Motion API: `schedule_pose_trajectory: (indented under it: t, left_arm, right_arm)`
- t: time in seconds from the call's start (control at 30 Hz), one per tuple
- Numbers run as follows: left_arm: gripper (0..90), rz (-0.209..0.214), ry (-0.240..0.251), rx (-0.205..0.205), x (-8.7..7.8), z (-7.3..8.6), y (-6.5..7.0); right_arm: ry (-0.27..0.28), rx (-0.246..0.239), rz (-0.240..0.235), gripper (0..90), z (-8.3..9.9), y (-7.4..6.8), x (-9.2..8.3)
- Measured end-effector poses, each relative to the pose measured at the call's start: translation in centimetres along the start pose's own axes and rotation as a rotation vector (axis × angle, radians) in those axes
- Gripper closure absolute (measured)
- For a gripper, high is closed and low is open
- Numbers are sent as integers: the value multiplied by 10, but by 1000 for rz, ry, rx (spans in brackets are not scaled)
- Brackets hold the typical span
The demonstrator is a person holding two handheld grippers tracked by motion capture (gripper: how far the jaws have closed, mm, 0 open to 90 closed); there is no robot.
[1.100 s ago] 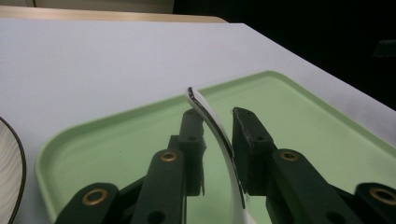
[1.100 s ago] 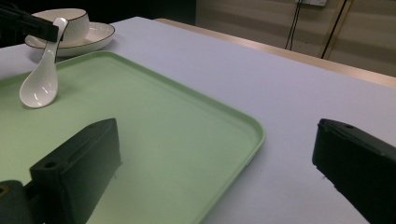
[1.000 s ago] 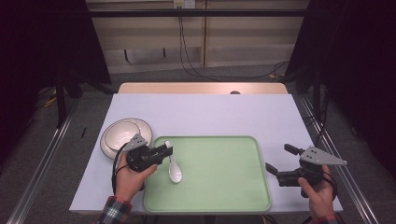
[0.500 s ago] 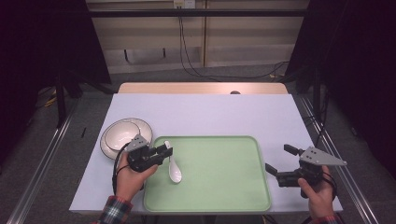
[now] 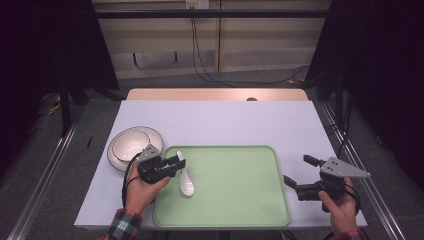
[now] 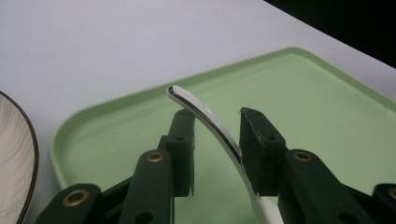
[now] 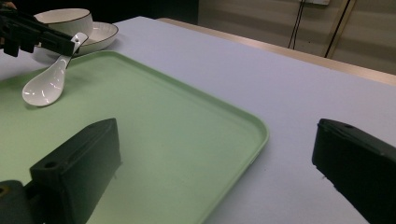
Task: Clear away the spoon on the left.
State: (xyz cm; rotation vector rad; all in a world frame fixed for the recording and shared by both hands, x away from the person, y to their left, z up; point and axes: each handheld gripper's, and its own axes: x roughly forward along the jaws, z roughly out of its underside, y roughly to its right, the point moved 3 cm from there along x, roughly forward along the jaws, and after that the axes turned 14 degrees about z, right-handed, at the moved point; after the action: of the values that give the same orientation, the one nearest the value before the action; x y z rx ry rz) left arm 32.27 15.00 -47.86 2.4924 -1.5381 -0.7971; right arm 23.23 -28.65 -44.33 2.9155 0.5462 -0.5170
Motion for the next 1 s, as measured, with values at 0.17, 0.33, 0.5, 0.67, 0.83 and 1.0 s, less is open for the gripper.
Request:
schedule_pose_trajectory:
  t: [0.17,0.33,0.5,0.67,0.83,1.0]
  left_arm:
    - [657,-6,-6,1,0,1,-1]
    - [645,-17,-9,-3,1,2,-1]
    - [640,-13,-15,-2,1,2,-1]
    - [636,-12,-14,-5,1,2,-1]
    - [635,-10,-15,-3,2,2,-2]
    - [625,-19,-29,0,3,3,-2]
  right_arm:
    - [-2,1,4,8,0,0,0]
    - [-4,-3,5,8,0,0,0]
    - [1,-4,-2,8,0,0,0]
    - [0,-2,-1,8,0,0,0]
    - [-3,-6,3,8,0,-1,0]
    - [0,-6,-4,8,0,0,0]
